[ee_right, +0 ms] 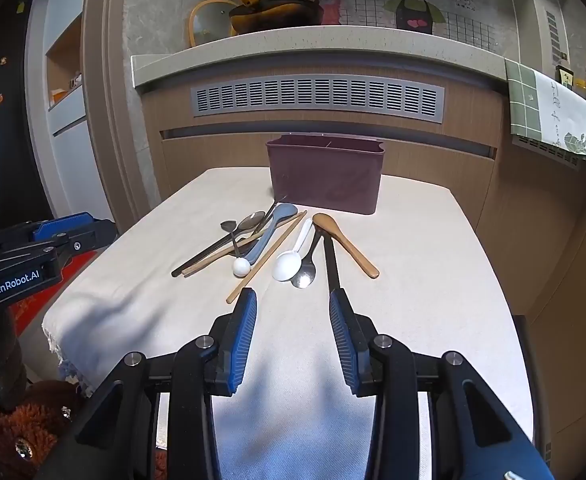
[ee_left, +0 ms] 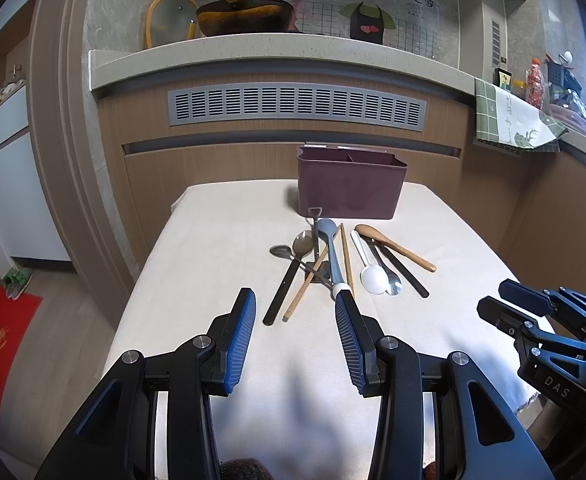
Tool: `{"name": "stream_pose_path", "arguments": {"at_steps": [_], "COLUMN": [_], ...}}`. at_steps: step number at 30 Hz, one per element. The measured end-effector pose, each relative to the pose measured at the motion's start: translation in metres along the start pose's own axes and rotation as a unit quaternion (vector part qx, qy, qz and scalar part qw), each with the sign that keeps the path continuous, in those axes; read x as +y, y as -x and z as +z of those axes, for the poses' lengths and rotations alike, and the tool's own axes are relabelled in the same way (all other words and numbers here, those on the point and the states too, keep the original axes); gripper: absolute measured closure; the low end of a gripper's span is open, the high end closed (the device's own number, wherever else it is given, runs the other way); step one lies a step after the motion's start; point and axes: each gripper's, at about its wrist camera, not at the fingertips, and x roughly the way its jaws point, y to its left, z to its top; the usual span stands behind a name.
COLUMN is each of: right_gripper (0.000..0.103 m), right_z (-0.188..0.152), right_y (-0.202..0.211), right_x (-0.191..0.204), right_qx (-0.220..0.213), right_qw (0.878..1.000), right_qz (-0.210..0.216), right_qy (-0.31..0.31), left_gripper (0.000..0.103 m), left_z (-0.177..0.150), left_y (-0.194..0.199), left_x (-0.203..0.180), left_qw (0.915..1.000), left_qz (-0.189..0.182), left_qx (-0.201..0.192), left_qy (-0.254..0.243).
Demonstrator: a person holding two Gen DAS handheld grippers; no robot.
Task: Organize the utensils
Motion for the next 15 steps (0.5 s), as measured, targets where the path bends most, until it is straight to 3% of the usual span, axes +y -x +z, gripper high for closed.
{"name": "stream_pose_path", "arguments": {"at_steps": [15], "right_gripper": [0.067], "right_z": [0.0005], "right_y": [-0.0002], "right_x": [-0.0001], "right_qx": [0.004], "right_qw": [1.0], "right_qz": [0.0], "right_qy": [-0.001], "left_gripper": [0.06], "left_z": [0.0004], "left_y": [0.0004], "left_x": [0.0008], "left_qw": [1.0], "left_qz": [-0.003], "left_qx": [0.002], "left_qy": [0.002]}}
